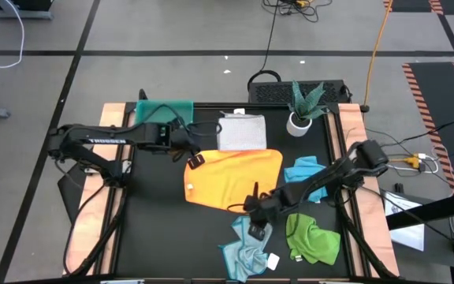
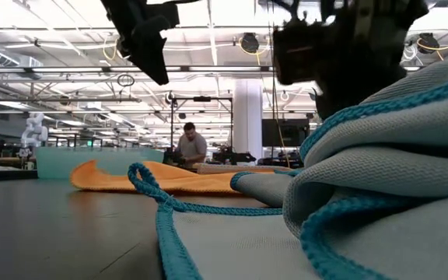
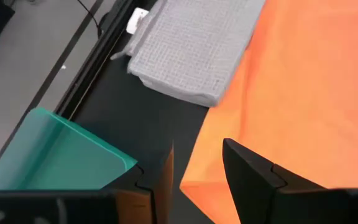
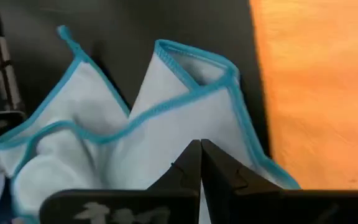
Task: Fold microfiber towels
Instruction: Adjust the light blue microfiber towel, then fold the orange microfiber towel
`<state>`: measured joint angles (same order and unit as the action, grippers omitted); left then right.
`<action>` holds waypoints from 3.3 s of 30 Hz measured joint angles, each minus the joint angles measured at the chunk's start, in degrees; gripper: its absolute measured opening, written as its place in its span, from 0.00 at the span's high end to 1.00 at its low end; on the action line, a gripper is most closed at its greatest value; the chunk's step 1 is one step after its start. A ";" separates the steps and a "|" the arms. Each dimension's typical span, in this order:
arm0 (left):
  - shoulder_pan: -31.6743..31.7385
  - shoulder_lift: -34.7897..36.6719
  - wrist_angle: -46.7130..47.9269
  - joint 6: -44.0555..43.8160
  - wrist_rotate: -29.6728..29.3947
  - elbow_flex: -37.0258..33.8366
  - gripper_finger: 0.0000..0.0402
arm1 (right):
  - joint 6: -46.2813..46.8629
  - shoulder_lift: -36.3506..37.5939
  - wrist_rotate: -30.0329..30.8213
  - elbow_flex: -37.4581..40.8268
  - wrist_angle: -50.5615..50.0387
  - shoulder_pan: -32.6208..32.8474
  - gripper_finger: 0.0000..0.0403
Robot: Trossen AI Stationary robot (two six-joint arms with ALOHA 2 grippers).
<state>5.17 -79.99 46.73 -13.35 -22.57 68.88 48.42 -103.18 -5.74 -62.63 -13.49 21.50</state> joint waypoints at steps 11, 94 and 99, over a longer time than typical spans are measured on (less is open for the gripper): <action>-2.30 0.05 0.23 1.65 0.44 0.00 0.65 | 9.28 -3.18 -1.95 -1.98 -8.71 6.17 1.00; -25.20 -21.35 22.21 -31.04 -0.02 -3.02 0.65 | -17.77 13.66 2.43 10.84 7.99 -14.49 1.00; -29.79 -21.39 22.19 -33.34 -0.92 -6.19 0.65 | -16.39 13.66 2.34 10.84 6.79 -14.71 1.00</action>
<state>-24.62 -101.38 68.92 -46.69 -23.49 62.70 32.03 -89.52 -3.40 -51.79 -6.70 6.78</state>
